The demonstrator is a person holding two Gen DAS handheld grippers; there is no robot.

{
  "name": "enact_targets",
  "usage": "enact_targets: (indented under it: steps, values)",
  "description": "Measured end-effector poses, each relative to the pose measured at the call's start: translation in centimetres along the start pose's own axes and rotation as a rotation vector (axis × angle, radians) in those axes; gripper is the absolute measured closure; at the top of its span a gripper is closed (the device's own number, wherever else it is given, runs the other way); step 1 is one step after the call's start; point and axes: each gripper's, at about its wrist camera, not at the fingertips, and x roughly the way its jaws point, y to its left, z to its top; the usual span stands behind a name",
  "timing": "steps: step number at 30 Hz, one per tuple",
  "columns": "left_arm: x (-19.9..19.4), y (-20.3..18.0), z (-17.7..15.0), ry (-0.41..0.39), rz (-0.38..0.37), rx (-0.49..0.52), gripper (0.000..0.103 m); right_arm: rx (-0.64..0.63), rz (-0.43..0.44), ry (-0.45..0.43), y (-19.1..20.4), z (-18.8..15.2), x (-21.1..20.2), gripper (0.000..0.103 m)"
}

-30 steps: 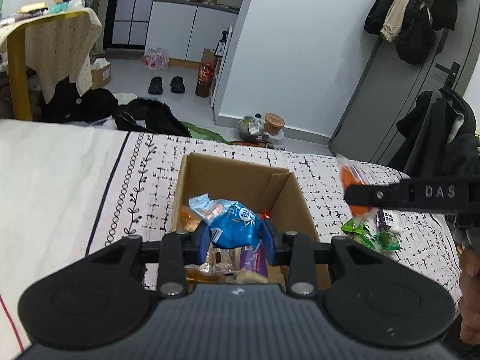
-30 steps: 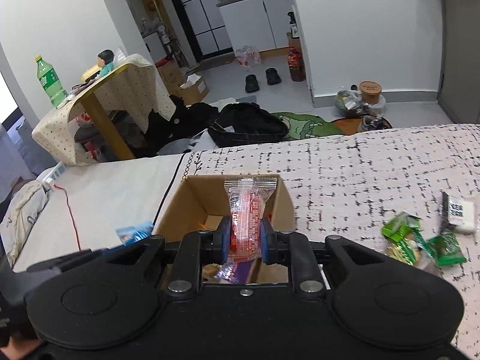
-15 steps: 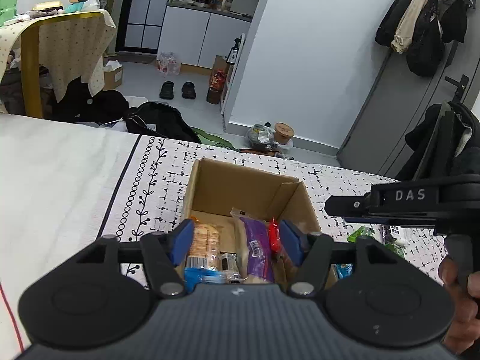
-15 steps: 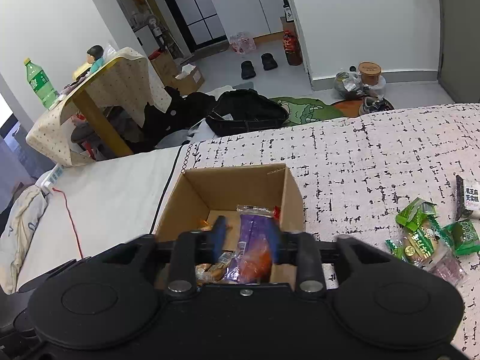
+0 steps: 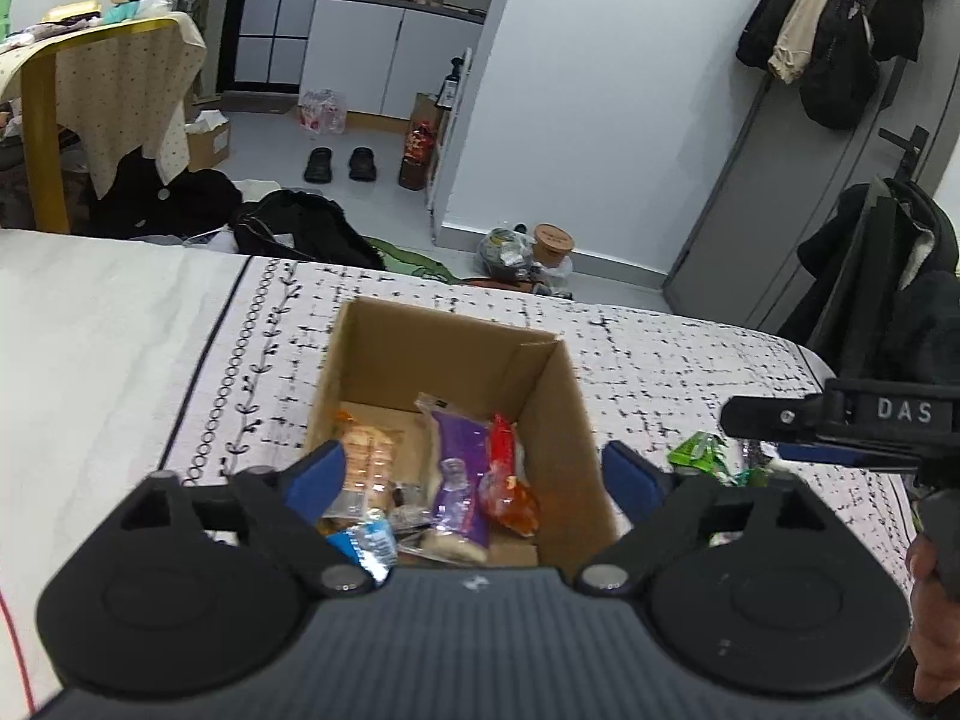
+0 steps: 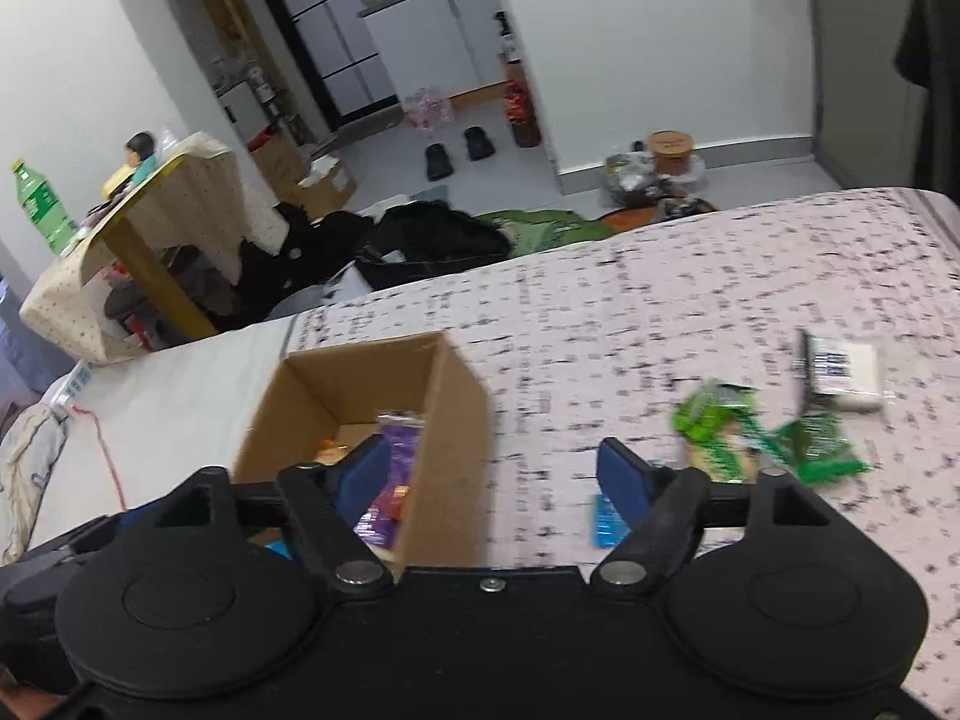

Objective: Organize snacks
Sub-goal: 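Move both tools back over the snack pile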

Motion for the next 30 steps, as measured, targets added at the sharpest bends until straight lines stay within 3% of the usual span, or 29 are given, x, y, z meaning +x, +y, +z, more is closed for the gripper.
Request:
enact_targets:
  steps: [3,10,20,30]
  values:
    - [0.2,-0.8,-0.1,0.006,-0.013,0.014,0.0,0.012,-0.031,-0.019,-1.3,-0.1,-1.0,0.012]
    - [0.5,-2.9,0.2,0.017,-0.04,0.056,0.0,0.001,-0.06,-0.062,-3.9,-0.1,-2.9,0.0]
    - [1.3,-5.7,0.3,0.056,-0.103,0.094,0.0,-0.077,-0.074,-0.083,-5.9,0.0,-4.3,0.0]
    - [2.2,-9.7,-0.3,0.082,-0.142,0.171,0.0,-0.069,-0.107,-0.09,-9.3,-0.6,-5.6,0.0]
